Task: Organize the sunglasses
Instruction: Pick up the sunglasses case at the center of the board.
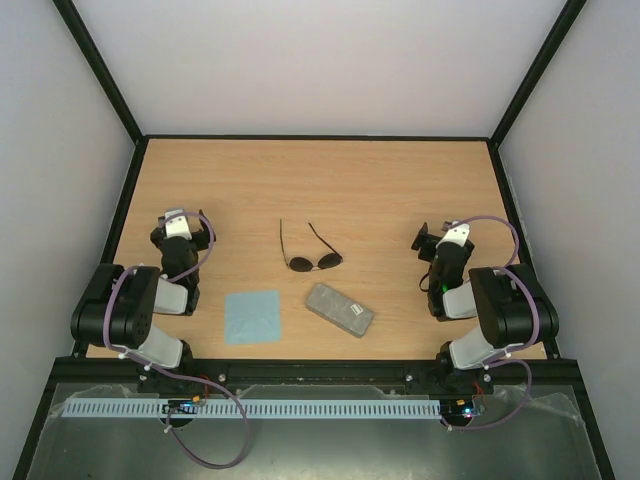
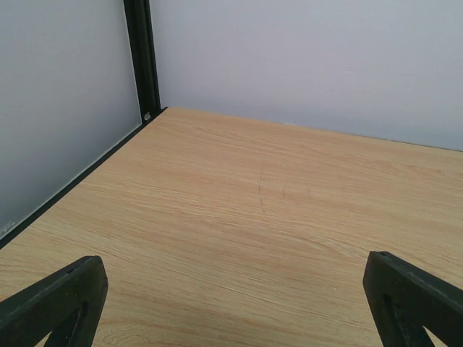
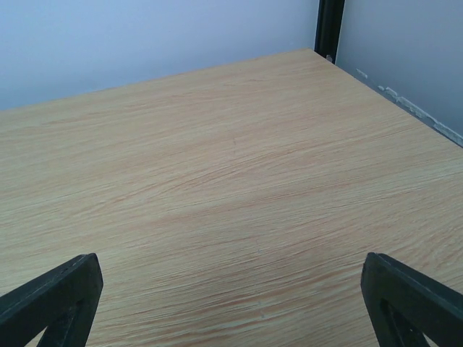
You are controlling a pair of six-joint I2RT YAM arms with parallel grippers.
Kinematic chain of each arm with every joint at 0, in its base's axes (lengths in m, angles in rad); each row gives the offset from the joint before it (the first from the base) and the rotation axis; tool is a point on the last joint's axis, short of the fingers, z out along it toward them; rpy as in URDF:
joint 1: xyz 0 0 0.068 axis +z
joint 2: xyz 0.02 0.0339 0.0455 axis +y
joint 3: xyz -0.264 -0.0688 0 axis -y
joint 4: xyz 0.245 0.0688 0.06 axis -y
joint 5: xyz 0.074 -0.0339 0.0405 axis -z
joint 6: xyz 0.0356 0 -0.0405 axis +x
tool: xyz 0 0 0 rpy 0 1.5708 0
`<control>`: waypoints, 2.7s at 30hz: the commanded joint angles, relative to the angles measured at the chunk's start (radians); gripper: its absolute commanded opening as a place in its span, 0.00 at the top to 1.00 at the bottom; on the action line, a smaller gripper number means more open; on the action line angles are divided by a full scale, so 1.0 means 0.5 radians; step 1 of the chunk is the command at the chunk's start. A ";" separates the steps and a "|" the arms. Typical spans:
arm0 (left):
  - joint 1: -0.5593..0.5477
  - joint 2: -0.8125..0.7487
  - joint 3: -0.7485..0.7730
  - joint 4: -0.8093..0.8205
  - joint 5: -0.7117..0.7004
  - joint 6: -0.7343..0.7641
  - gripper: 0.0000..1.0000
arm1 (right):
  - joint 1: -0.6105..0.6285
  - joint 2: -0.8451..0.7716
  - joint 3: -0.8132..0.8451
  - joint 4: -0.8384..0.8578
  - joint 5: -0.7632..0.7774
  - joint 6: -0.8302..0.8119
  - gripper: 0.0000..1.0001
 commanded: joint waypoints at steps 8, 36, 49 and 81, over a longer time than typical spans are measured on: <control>-0.002 0.012 0.033 0.071 -0.020 0.012 0.00 | -0.002 -0.008 0.002 0.100 -0.011 -0.035 0.01; -0.355 -1.329 0.885 -2.292 0.097 -0.987 0.01 | 0.052 -1.097 0.922 -2.202 -1.068 0.726 0.01; -0.456 -1.346 0.147 -1.061 1.590 -1.863 0.01 | 0.458 -0.979 1.228 -3.071 -1.039 0.649 0.01; -1.358 -2.339 0.000 -2.645 0.929 -1.400 0.00 | 1.573 -0.314 1.148 -3.369 -0.817 0.682 0.01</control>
